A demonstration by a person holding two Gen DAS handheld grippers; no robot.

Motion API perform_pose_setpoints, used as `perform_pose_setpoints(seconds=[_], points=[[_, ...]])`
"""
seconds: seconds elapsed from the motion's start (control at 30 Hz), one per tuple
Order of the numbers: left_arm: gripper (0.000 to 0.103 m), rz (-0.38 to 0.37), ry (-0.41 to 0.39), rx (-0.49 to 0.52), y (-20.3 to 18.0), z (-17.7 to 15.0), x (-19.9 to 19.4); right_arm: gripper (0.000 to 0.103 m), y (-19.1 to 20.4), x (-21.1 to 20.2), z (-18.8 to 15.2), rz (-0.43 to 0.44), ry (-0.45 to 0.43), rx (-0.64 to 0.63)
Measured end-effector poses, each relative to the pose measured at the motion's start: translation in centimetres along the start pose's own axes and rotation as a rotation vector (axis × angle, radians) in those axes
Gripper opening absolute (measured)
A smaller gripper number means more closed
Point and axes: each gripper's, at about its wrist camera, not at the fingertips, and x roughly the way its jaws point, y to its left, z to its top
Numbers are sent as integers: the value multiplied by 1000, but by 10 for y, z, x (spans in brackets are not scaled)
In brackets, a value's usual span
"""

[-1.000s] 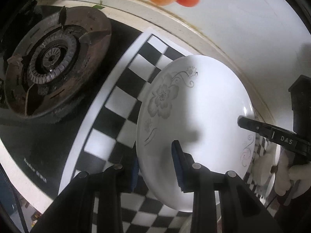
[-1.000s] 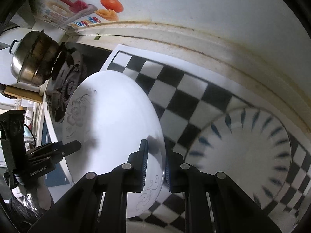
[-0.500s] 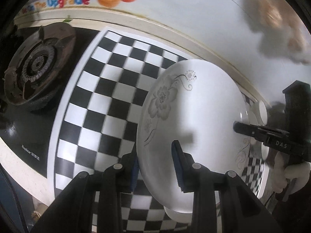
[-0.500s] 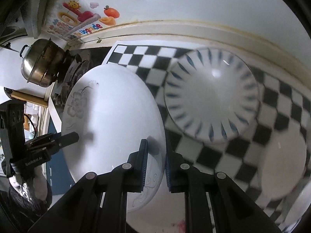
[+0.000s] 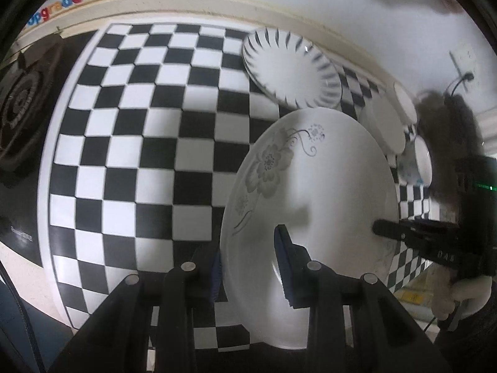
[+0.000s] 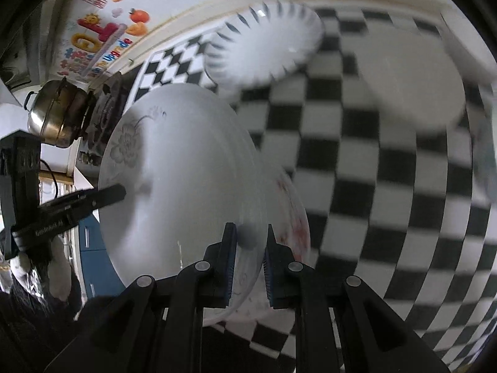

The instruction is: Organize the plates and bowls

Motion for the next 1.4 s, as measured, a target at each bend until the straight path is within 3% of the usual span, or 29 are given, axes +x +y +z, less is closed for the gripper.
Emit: perform_pose_setpoints(seconds=[0.2,0.37,1.1,1.17,1.3,1.4], points=[[28,29,65,51,-10,-11,30,18,-26,16,-32,-3,12,70],[28,64,92,73,-15,-15,44,18,-34,20,-39,-17,5,78],[28,197,157,112,-22,-17,54,17,-12,27,-21,-115,35,72],[28,180,149,121,-26,-16,52,18,-12,27,-19,-120,46,78],[28,177,151,141,-38,-17,52,20,-5,31,-17,-211,96,48],[28,171,154,138,-37,-18,50,21,-5,34,-18,-190,114,66]])
